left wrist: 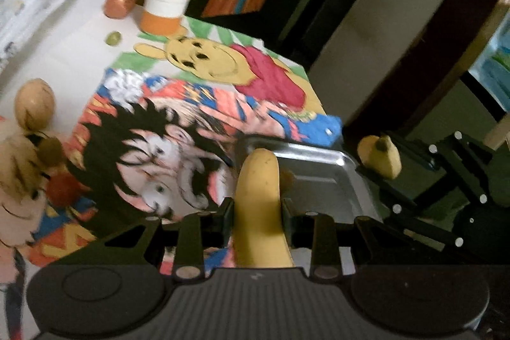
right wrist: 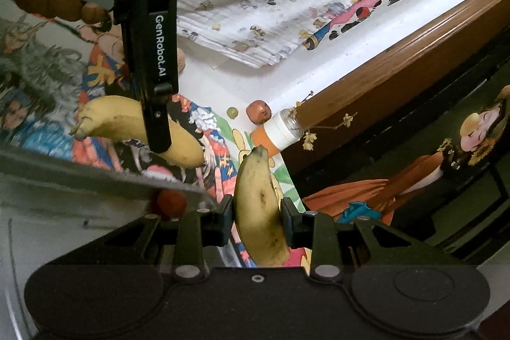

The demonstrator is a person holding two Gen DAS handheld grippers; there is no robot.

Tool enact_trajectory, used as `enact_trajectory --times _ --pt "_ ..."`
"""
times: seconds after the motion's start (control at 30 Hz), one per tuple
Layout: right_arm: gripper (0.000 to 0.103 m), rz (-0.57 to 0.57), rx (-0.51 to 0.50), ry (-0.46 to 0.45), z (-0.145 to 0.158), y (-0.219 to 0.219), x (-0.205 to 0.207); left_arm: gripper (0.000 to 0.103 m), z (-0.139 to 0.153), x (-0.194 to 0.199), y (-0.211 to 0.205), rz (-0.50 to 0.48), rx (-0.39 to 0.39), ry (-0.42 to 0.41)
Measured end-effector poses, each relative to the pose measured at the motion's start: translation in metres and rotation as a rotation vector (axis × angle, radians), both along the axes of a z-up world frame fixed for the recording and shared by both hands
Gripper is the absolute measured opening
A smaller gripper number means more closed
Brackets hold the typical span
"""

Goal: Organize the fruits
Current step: 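Lower the banana in the right gripper onto the tray while the left gripper lowers its banana there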

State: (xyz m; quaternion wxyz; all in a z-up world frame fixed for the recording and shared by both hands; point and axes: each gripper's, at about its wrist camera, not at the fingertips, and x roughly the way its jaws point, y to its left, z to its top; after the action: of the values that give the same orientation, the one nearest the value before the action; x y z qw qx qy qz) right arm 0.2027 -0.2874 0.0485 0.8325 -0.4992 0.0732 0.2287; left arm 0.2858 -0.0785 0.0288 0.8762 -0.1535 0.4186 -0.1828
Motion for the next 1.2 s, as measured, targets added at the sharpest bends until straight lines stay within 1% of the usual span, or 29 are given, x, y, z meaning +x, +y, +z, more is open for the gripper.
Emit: enact_trajectory --times 0.13,0.33,0.63,0.8,0.9,1.2 --pt "0.033 0.017 -0.021 -0.011 -0.010 -0.012 -0.014 0.035 -0.007 -0.006 -0.014 -0.029 0.010 0.017" --pt "0.032 0.045 -0.077 -0.024 -0.030 -0.027 -0.031 0.035 -0.016 -0.009 -0.027 -0.044 0.024 0.040" --pt "0.032 0.102 -0.177 -0.029 -0.056 -0.031 -0.049 0.035 -0.023 -0.008 -0.044 -0.074 0.056 0.057" --pt "0.032 0.129 -0.206 -0.016 -0.063 -0.028 -0.055 0.035 -0.028 -0.006 -0.046 -0.072 0.077 0.064" --pt "0.032 0.139 -0.227 0.001 -0.067 -0.027 -0.057 0.035 -0.031 -0.005 -0.046 -0.073 0.076 0.071" --pt "0.032 0.137 -0.254 0.049 -0.068 -0.027 -0.061 0.035 -0.034 -0.006 -0.049 -0.081 0.078 0.071"
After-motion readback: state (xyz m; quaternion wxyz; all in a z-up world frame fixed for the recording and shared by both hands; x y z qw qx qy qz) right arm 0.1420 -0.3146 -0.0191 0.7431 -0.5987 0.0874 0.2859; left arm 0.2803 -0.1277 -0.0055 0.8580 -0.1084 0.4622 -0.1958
